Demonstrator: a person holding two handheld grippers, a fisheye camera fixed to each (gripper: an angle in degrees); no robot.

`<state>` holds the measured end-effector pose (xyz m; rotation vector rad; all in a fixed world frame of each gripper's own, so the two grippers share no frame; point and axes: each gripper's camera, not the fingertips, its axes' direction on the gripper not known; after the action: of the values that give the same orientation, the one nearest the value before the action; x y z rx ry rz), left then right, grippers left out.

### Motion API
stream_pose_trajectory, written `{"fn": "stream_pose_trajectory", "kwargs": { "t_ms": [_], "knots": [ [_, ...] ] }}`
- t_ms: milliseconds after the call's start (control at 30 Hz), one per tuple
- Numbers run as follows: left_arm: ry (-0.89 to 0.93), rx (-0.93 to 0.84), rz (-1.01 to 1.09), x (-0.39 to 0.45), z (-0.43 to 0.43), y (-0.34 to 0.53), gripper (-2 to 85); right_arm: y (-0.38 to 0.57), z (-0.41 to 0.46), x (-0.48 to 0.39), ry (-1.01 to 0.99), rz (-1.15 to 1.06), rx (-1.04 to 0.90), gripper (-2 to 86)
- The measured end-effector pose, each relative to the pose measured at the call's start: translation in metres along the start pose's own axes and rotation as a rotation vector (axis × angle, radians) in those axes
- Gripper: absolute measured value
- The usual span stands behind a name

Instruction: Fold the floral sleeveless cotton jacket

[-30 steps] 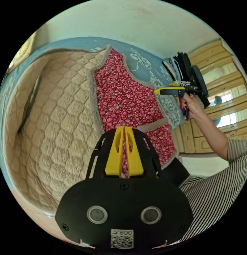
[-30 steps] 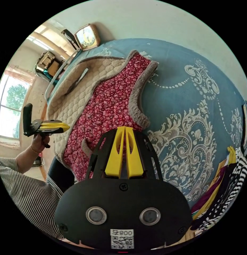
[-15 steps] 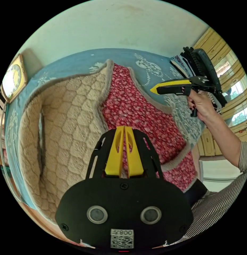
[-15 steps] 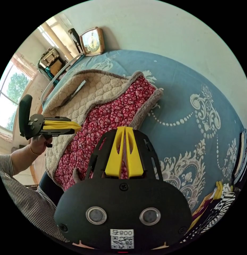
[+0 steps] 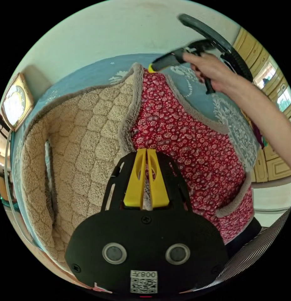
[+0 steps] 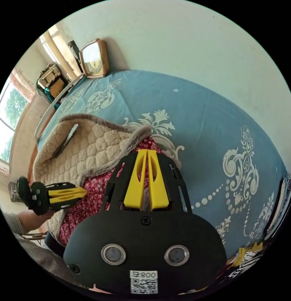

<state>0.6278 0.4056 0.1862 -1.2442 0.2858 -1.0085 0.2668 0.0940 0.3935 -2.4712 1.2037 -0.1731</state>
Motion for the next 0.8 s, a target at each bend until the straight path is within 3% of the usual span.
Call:
{"fn": "stream_pose_trajectory", "kwargs": {
  "t_ms": [100, 300, 433, 500, 633, 667, 733, 800],
  "knots": [
    [-0.030, 0.061, 0.010, 0.000, -0.002, 0.011, 0.3, -0.032, 0.054, 0.004, -0.058, 0.017, -0.207, 0.2],
    [-0.024, 0.100, -0.006, -0.012, -0.025, 0.038, 0.4, -0.034, 0.013, -0.006, -0.060, 0.000, -0.095, 0.1],
    [0.055, 0.130, 0.003, -0.014, -0.059, 0.094, 0.2, 0.032, -0.063, -0.045, -0.114, -0.092, 0.021, 0.1],
    [0.106, 0.099, 0.000, -0.011, -0.059, 0.121, 0.2, 0.076, -0.080, -0.070, -0.138, -0.133, -0.008, 0.1],
    [0.158, -0.066, 0.000, -0.013, -0.024, 0.147, 0.3, 0.143, -0.036, -0.100, -0.066, -0.082, -0.268, 0.1],
    [0.161, -0.060, -0.015, -0.020, -0.026, 0.151, 0.2, 0.145, -0.040, -0.095, -0.125, -0.018, -0.168, 0.1],
    [0.158, -0.055, -0.014, -0.029, -0.042, 0.157, 0.2, 0.126, -0.049, -0.087, -0.208, 0.061, -0.223, 0.1],
    [0.152, 0.022, -0.002, -0.035, -0.065, 0.175, 0.2, 0.113, -0.086, -0.099, -0.189, 0.047, -0.115, 0.1]
  ]
}}
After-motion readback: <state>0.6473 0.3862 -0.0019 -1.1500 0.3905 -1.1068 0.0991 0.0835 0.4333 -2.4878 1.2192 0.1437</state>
